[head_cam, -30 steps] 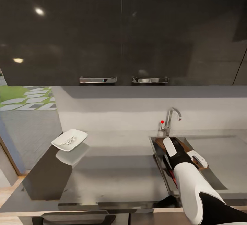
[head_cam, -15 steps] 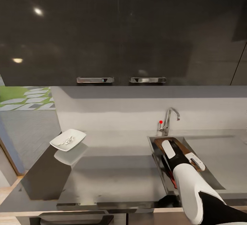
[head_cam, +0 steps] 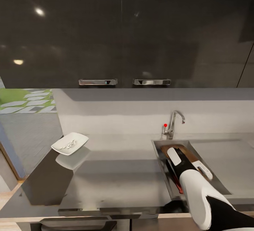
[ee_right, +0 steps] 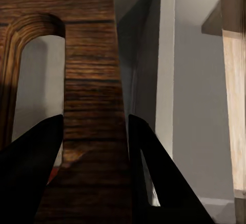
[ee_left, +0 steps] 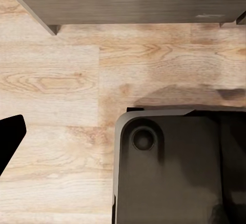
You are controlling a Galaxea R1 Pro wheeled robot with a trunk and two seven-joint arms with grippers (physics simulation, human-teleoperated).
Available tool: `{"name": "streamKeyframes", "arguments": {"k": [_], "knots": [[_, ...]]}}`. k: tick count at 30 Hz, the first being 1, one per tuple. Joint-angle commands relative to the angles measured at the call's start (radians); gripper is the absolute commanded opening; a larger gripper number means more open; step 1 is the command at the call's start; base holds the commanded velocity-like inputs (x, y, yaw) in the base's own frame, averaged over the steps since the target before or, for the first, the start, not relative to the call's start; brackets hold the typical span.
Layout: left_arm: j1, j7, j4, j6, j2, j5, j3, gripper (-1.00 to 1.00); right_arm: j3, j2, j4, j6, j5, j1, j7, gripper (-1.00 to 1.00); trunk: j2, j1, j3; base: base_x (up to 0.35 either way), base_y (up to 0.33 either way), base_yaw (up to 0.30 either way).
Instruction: In the kitchen, take the Vidalia onion out of the sink, dice it on the chopping board with the paring knife, put the diced onion into the bowl on the countertop, then place both the paring knife and the chopping board into the sink.
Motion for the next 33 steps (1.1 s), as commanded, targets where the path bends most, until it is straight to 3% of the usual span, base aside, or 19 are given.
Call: {"name": "streamKeyframes", "arguments": {"k": [1, 8, 33], "knots": [[0.001, 0.005, -0.001, -0.001, 0.001, 0.008, -0.009, 1.00, -0.001, -0.003, 0.011, -0.014, -0.001, 0.000, 0.000, -1.00, -0.001, 0.000, 0.000, 0.000, 0.000, 0.000], [0.001, 0.005, -0.001, -0.001, 0.001, 0.008, -0.009, 1.00, 0.003, -0.007, 0.037, -0.048, -0.002, -0.001, 0.000, -1.00, -0.001, 0.000, 0.000, 0.000, 0.000, 0.000], [0.001, -0.001, 0.029, -0.004, 0.002, 0.007, -0.012, 1.00, 0.003, -0.002, 0.031, -0.049, -0.004, -0.001, -0.005, -1.00, -0.001, 0.000, 0.000, 0.000, -0.033, 0.000]]}}
